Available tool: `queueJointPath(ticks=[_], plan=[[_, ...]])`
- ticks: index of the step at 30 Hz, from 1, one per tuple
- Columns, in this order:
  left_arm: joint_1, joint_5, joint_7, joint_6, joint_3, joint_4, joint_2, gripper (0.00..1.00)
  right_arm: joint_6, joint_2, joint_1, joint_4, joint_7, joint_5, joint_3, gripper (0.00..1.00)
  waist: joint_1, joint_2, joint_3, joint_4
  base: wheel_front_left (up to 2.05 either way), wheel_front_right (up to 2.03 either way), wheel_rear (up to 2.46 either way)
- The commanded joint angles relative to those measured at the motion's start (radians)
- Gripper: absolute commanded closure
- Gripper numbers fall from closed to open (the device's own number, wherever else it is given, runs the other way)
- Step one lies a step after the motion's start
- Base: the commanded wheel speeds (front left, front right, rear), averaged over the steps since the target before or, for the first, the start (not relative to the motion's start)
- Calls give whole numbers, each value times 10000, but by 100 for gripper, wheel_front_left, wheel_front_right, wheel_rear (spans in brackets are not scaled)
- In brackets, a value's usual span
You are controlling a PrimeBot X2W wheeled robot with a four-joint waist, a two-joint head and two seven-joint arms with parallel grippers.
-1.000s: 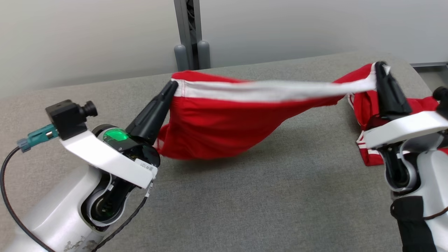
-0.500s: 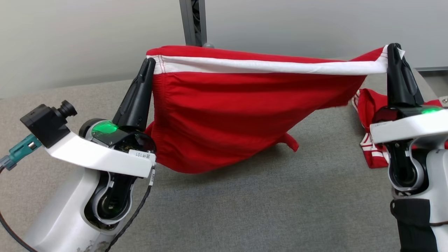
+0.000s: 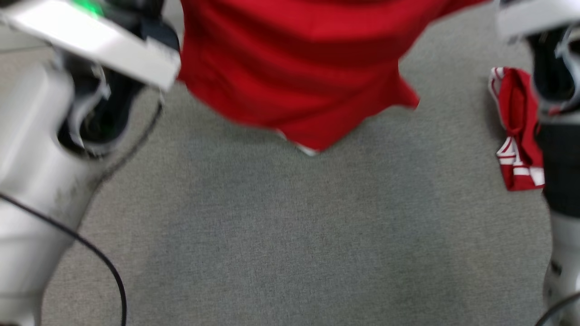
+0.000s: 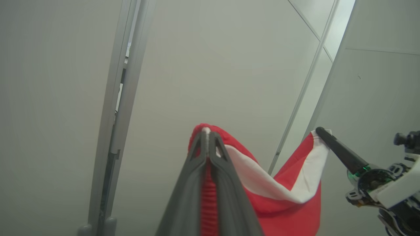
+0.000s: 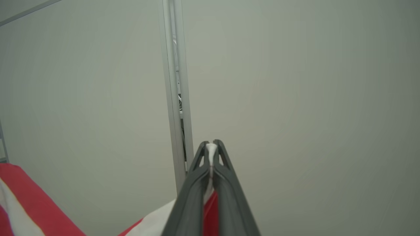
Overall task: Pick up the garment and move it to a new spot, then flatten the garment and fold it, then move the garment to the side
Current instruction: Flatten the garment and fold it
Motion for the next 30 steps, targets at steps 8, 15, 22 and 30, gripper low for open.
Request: queueJointPath(ticks=[8, 15, 22, 30], plan=[[-3768, 1350, -464, -529, -78, 2754, -482, 100, 5, -82, -4045, 2966, -860, 487, -72, 100, 0, 0, 1847, 183, 0, 0, 0], [-5689, 2489, -2086, -848, 104, 4872, -1078, 100, 4, 132, -6180, 4909, -2712, -272, -415, 100, 0, 0, 2661, 394, 0, 0, 0], [-5331, 3454, -2228, -1157, 324, 5113, -1432, 100, 4, 403, -5186, 4400, -2746, -595, -887, 100, 0, 0, 3072, 578, 0, 0, 0], [-3519, 3950, -2227, -1279, -542, 5338, -1781, 100, 5, 464, -3462, 5502, -2750, 1187, -322, 100, 0, 0, 3103, 800, 0, 0, 0]])
